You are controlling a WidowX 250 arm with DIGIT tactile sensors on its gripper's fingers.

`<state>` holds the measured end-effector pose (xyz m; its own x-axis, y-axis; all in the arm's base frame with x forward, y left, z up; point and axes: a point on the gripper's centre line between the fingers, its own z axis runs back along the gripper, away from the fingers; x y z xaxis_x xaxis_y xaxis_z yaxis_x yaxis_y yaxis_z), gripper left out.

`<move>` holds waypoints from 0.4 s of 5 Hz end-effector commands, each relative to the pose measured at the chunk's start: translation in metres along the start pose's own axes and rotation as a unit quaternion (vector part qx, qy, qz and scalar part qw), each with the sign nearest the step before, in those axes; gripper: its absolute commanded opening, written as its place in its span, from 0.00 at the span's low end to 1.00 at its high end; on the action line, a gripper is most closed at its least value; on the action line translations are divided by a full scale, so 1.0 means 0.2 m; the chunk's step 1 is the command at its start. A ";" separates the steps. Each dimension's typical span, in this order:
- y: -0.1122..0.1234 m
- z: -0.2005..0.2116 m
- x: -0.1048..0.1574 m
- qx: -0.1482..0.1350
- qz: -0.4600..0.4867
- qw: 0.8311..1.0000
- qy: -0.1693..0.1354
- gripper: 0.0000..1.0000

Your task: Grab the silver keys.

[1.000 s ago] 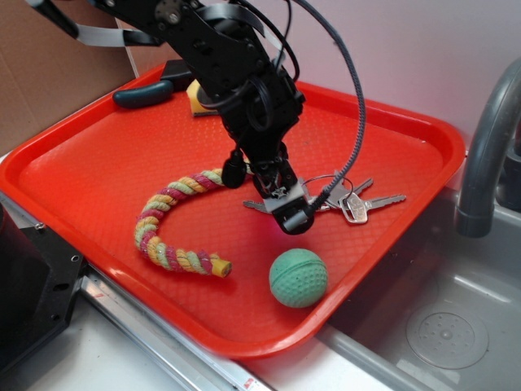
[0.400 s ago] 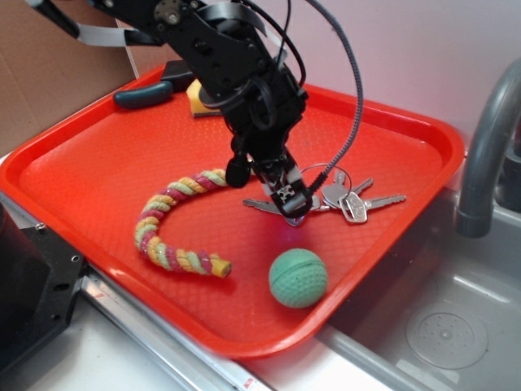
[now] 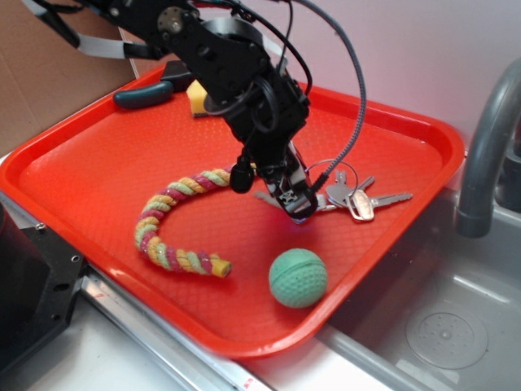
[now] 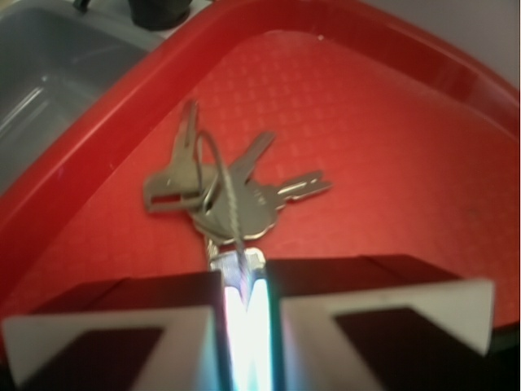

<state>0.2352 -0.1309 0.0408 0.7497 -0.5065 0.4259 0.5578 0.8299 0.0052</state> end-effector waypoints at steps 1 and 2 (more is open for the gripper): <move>-0.02 0.08 0.03 0.003 -0.023 1.000 -0.016 1.00; -0.01 0.12 0.05 -0.009 -0.035 0.999 -0.032 1.00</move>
<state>0.2325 -0.1290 0.0550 0.6999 -0.5492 0.4567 0.6151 0.7885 0.0056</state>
